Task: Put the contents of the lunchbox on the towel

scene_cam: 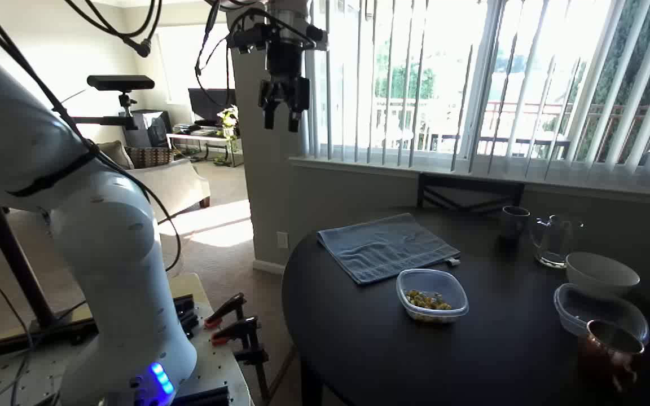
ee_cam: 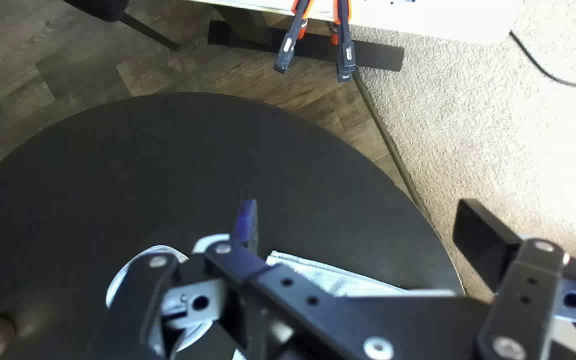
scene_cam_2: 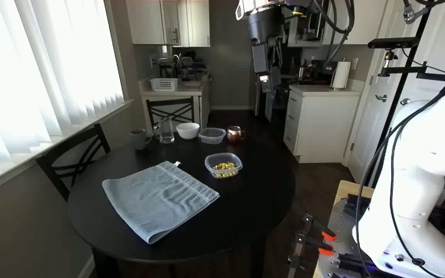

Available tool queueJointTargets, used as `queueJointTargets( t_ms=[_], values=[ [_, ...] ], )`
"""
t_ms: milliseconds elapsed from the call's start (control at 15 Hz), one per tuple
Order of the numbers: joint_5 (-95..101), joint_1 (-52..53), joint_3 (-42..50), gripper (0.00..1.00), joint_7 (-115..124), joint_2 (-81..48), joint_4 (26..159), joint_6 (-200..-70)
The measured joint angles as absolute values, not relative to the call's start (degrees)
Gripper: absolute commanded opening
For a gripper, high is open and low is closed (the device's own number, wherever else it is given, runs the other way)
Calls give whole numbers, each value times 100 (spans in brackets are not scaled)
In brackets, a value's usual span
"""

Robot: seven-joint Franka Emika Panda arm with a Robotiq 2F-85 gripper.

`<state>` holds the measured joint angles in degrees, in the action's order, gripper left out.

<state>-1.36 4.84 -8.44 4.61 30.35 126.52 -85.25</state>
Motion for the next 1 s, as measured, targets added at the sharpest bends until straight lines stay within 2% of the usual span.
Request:
queueJointTargets(
  t_ms=[800,1000],
  values=[
    [-136,480,-832,100,474,3024,12652,-8551],
    [-133,301,-701,100,877,2721,12743,-9236]
  ],
)
